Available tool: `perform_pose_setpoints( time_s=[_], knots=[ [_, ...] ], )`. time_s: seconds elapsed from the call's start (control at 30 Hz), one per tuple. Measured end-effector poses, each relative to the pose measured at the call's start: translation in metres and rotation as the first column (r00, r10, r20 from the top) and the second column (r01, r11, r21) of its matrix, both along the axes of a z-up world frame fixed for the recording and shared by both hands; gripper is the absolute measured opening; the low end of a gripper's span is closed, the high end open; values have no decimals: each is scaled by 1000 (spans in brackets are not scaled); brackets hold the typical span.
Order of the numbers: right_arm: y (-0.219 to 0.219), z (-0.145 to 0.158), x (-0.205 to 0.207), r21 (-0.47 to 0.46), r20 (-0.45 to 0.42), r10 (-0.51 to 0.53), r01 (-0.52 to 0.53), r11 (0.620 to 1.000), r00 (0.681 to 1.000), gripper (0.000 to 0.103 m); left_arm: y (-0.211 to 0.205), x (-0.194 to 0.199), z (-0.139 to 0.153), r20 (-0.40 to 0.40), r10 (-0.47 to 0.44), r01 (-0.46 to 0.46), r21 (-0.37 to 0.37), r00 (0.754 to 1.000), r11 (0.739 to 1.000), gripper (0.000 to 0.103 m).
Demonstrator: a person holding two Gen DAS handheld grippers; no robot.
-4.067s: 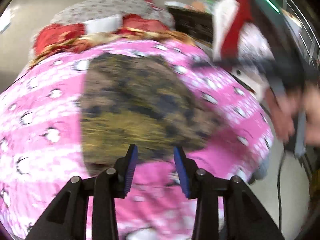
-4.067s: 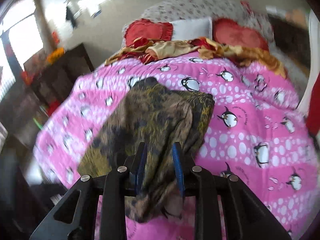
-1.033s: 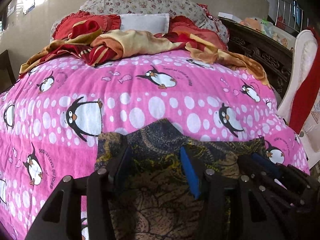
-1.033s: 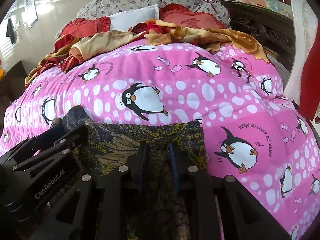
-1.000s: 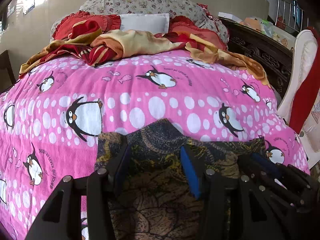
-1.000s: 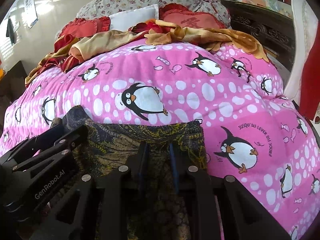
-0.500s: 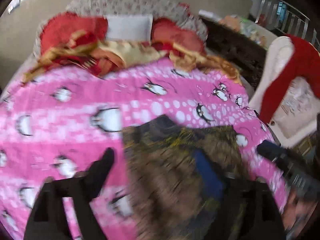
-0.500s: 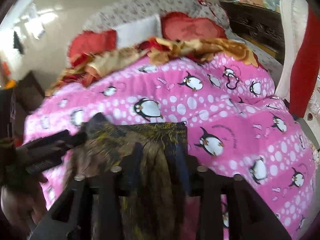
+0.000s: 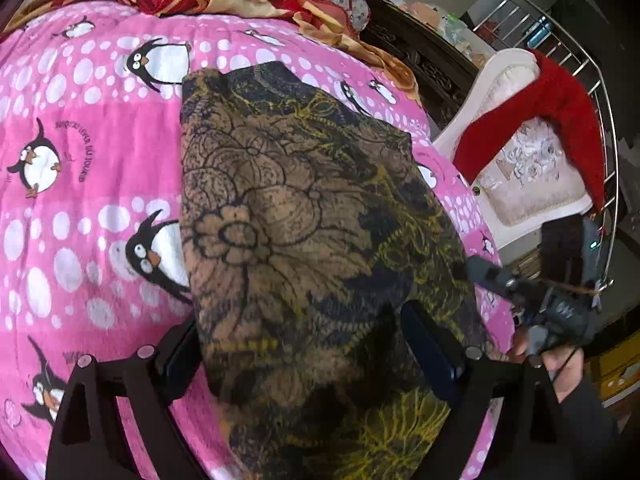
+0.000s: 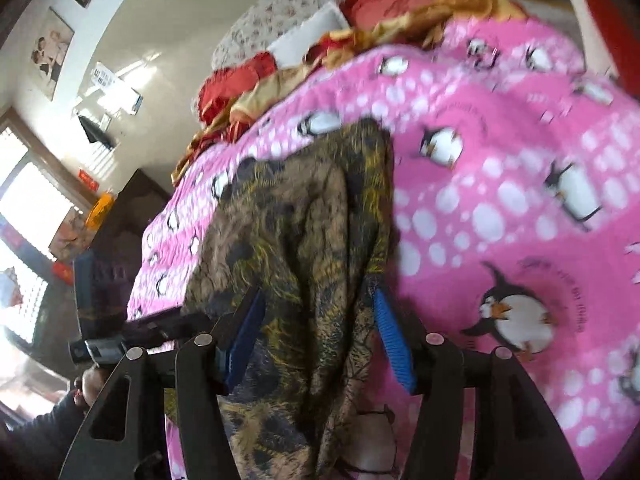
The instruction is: Fold small clothes
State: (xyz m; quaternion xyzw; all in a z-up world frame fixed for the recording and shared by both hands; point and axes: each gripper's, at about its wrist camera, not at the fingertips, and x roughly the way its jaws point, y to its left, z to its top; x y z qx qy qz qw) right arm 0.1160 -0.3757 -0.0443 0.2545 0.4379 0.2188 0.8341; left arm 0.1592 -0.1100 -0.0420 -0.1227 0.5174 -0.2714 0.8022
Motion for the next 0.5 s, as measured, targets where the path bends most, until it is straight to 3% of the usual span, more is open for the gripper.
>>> perform_pose_setpoints(
  time_s=[0.1,0.3,0.4,0.43,0.5],
  knots=[
    [-1,-16,8,26,-43,-12,13,1000,999,61,-2,3,0,-6,15,-15,-19,1000,1000,93],
    [-19,-42,28,254,-64,-64,78,964,996,64,3,-1,-1,6,44,-44,-20,999,999,93],
    [-14,-42,38,294,-55,2,14,956,998,68,10,-5,-3,8,62,-62,-26,998,998,93],
    [-14,-40,39,320,-35,36,-23,947,999,67,10,-4,-3,6,65,-65,-30,998,997,93],
    [-18,-45,39,463,-10,122,-103,880,993,59,13,-1,-4,-7,69,-69,-50,998,996,93]
  ],
)
